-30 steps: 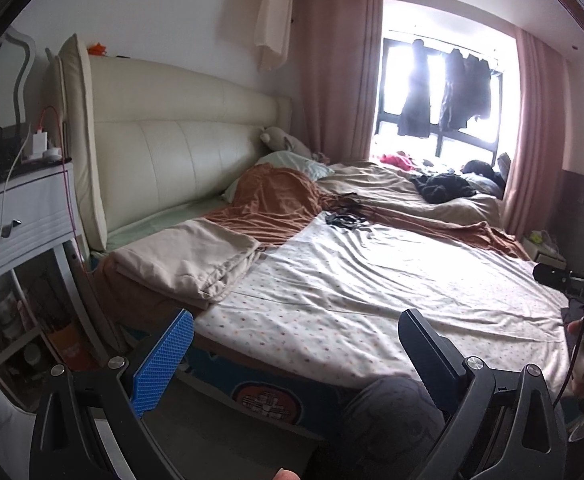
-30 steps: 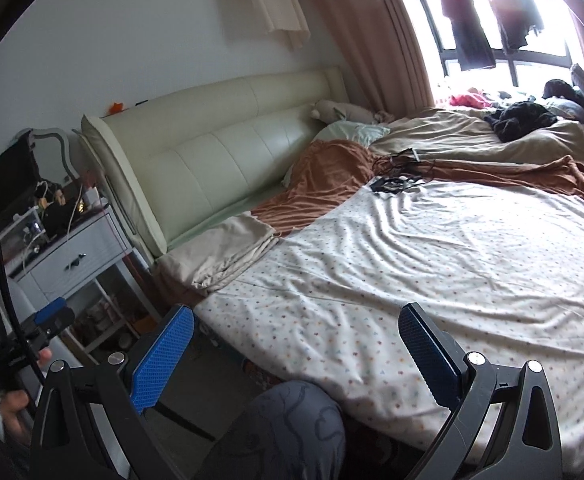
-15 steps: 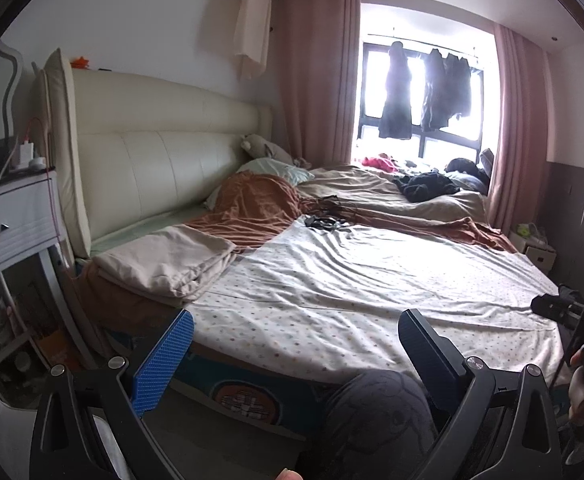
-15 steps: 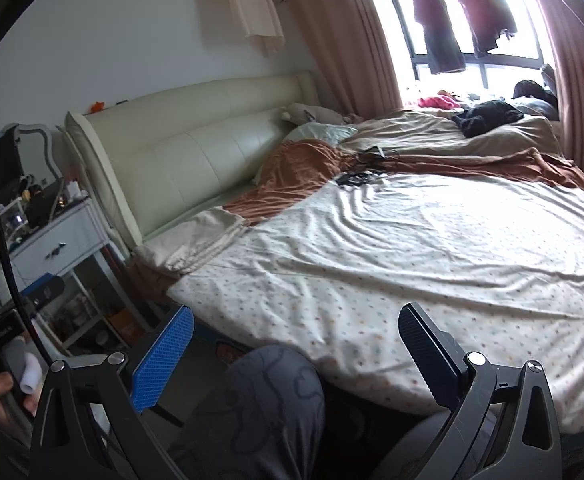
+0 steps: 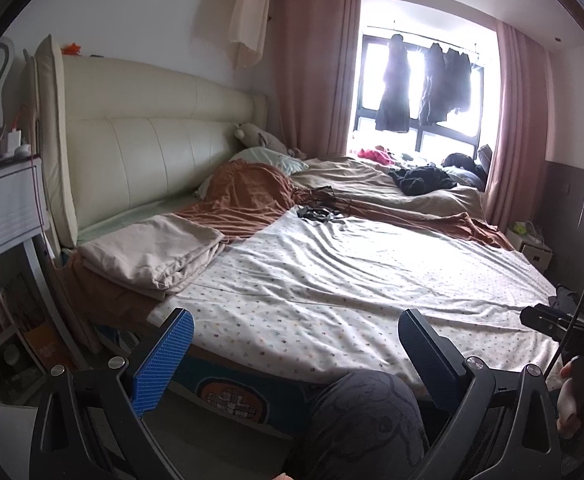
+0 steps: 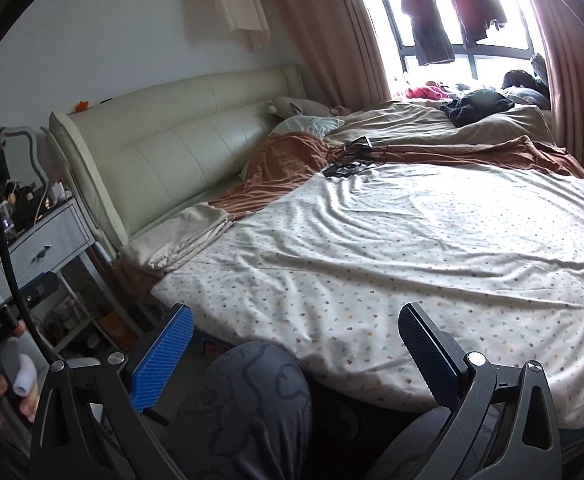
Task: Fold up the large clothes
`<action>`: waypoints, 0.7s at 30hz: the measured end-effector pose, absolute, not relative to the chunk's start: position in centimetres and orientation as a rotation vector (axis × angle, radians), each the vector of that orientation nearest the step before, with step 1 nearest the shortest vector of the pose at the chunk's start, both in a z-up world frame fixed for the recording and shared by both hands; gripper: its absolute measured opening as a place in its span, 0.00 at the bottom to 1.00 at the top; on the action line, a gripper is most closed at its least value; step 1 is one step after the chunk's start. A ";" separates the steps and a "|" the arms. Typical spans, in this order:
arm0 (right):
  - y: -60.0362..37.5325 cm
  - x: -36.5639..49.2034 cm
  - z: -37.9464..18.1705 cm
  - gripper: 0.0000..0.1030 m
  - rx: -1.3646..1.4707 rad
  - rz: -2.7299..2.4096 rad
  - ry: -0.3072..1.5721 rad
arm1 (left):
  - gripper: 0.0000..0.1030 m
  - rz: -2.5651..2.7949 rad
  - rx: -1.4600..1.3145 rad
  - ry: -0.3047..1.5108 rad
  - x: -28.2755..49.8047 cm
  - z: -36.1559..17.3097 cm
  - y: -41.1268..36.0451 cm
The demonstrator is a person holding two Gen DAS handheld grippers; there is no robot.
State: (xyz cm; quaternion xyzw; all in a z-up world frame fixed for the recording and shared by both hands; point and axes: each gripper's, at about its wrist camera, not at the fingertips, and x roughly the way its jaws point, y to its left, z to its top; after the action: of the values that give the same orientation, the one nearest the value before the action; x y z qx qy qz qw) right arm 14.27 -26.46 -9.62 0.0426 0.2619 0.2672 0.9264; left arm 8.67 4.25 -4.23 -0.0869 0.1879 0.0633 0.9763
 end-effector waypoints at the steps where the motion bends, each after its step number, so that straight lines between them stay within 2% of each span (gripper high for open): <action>1: -26.4 14.2 -9.7 1.00 0.089 0.550 0.540 | 1.00 0.130 -0.175 0.379 8.7 -4.3 4.3; 21: -26.3 13.8 -9.5 1.00 0.093 0.561 0.538 | 1.00 0.138 -0.181 0.370 7.9 -4.2 4.8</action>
State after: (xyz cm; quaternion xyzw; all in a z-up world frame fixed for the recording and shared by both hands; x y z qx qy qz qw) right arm 13.76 -26.33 -9.46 0.0454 0.2624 0.2732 0.9244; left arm 7.89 4.80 -4.17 -0.0898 0.1837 0.0684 0.9765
